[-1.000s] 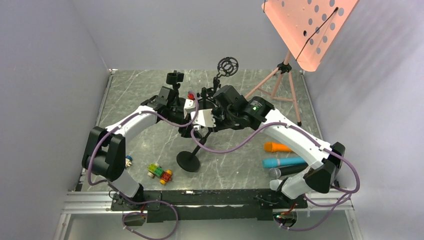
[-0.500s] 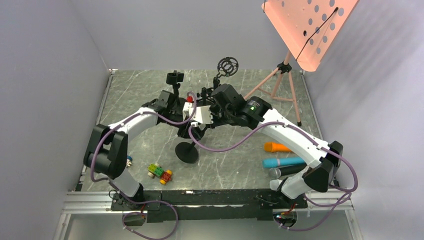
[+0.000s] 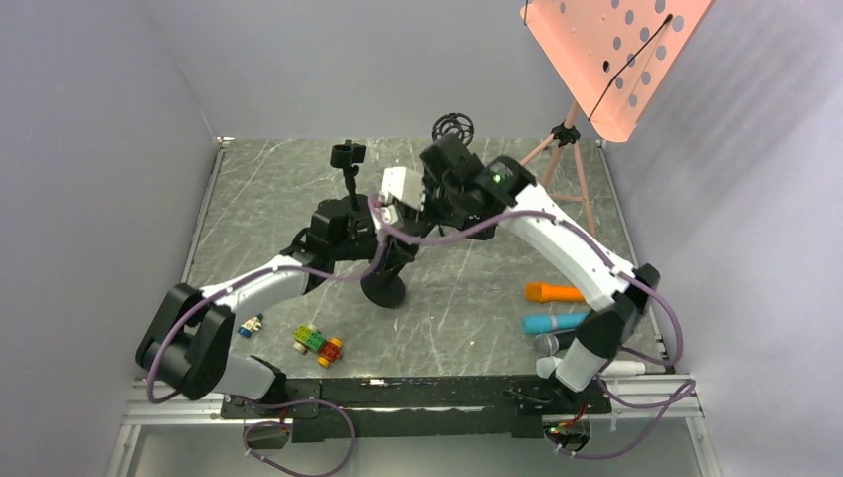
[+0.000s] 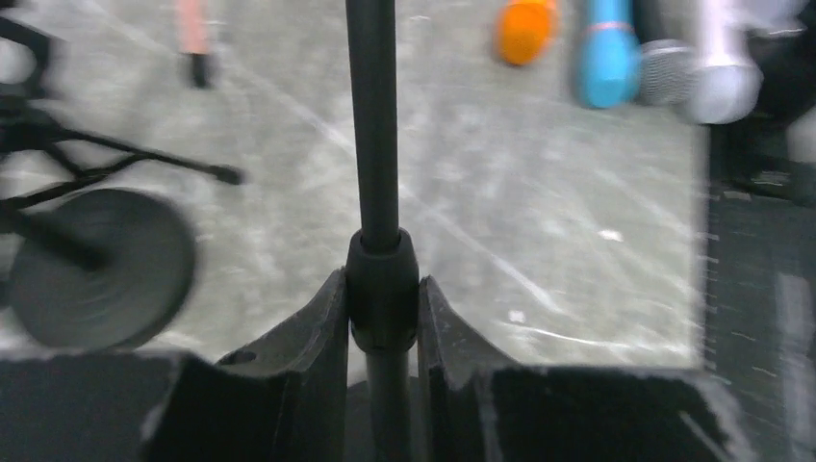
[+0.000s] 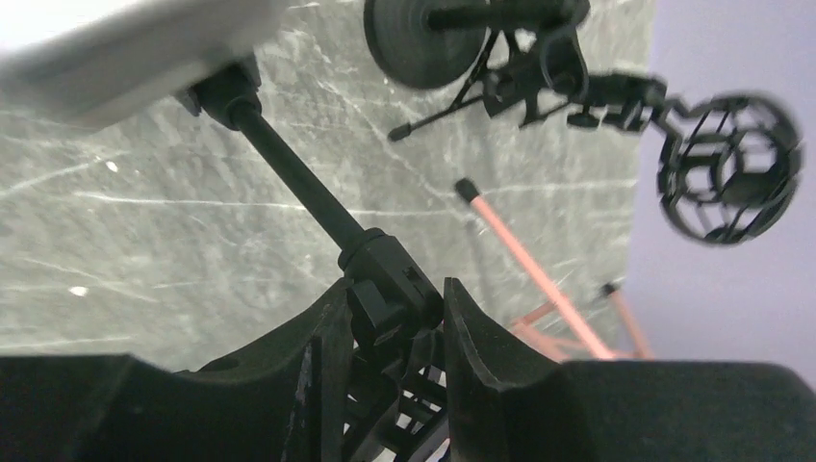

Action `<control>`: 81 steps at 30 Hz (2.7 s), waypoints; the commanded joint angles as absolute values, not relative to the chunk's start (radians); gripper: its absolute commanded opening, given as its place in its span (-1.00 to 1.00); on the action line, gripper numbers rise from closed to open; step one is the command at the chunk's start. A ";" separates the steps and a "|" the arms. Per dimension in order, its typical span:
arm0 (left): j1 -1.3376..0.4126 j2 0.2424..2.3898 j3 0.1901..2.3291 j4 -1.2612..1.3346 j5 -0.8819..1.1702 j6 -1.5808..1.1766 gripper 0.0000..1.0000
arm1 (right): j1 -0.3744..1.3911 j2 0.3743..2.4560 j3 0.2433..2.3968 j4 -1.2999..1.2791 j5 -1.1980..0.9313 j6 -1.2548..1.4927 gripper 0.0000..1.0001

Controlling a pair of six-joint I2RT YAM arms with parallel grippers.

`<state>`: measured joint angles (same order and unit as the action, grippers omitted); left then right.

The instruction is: Remove the microphone from the stand

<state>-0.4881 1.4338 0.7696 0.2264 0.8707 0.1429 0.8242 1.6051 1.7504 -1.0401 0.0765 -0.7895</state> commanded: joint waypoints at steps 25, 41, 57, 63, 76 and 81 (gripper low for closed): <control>-0.584 1.084 0.638 0.265 0.298 0.250 0.42 | 0.723 1.718 2.070 -1.259 0.204 -0.669 -1.00; -0.566 0.954 0.577 0.167 0.133 0.197 0.41 | 0.986 1.629 1.820 -1.194 0.538 -1.074 -1.00; -0.535 0.711 0.490 0.022 -0.039 0.143 0.50 | 1.085 1.774 1.847 -1.438 0.310 -0.779 -1.00; -0.557 0.658 0.460 0.014 -0.047 0.157 0.52 | 1.084 1.781 1.754 -1.378 0.275 -0.719 -1.00; -0.571 0.666 0.462 0.033 -0.057 0.121 0.51 | 1.021 1.865 1.771 -1.330 0.167 -0.670 -1.00; -0.571 0.661 0.462 0.012 -0.076 0.138 0.52 | 1.011 1.899 1.804 -1.325 0.157 -0.656 -1.00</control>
